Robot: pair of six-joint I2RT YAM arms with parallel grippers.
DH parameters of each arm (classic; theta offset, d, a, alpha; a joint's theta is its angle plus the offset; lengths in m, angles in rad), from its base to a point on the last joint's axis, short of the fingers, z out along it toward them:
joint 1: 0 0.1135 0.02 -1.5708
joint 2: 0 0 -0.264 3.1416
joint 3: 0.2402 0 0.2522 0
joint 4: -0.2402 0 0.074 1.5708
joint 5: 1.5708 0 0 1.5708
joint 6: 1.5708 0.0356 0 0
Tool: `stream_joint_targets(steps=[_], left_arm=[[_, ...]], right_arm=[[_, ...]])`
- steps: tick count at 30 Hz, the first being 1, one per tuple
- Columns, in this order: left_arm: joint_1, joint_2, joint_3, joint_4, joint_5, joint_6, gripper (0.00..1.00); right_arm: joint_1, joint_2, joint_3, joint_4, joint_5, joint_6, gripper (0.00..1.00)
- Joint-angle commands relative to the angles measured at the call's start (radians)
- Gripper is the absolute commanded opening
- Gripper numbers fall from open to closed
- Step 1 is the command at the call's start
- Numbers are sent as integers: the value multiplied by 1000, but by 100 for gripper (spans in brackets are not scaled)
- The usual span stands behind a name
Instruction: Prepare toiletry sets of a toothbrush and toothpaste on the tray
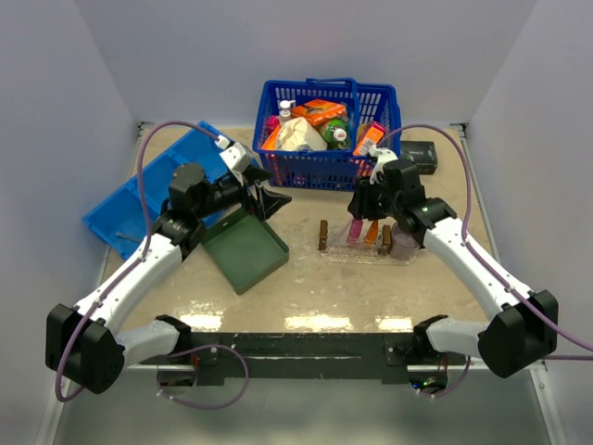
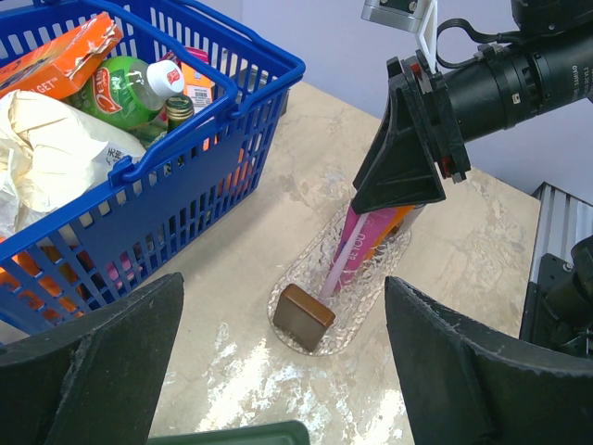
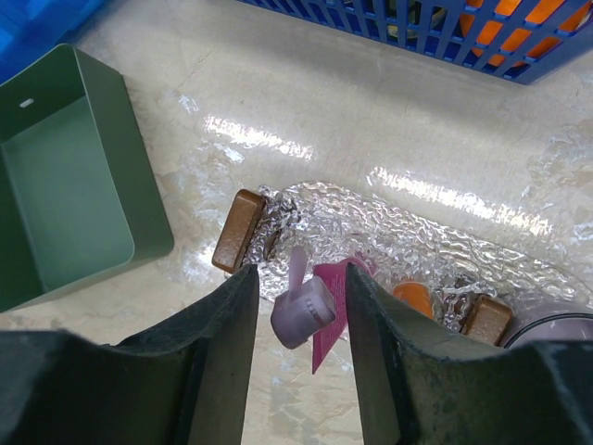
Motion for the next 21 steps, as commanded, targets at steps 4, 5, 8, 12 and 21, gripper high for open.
stream_joint_targets(steps=[4, 5, 8, 12, 21], left_arm=[[6, -19, 3, 24, -9, 20, 93], [8, -17, 3, 24, -9, 20, 93], [6, -19, 3, 24, -9, 20, 93], [6, -17, 3, 24, -9, 20, 93], [6, -22, 1, 25, -12, 23, 93]], right_arm=[[5, 1, 5, 12, 24, 2, 52], [5, 0, 5, 12, 26, 2, 53], [7, -2, 5, 12, 30, 2, 56], [7, -3, 7, 13, 34, 2, 60], [7, -12, 10, 18, 43, 2, 65]])
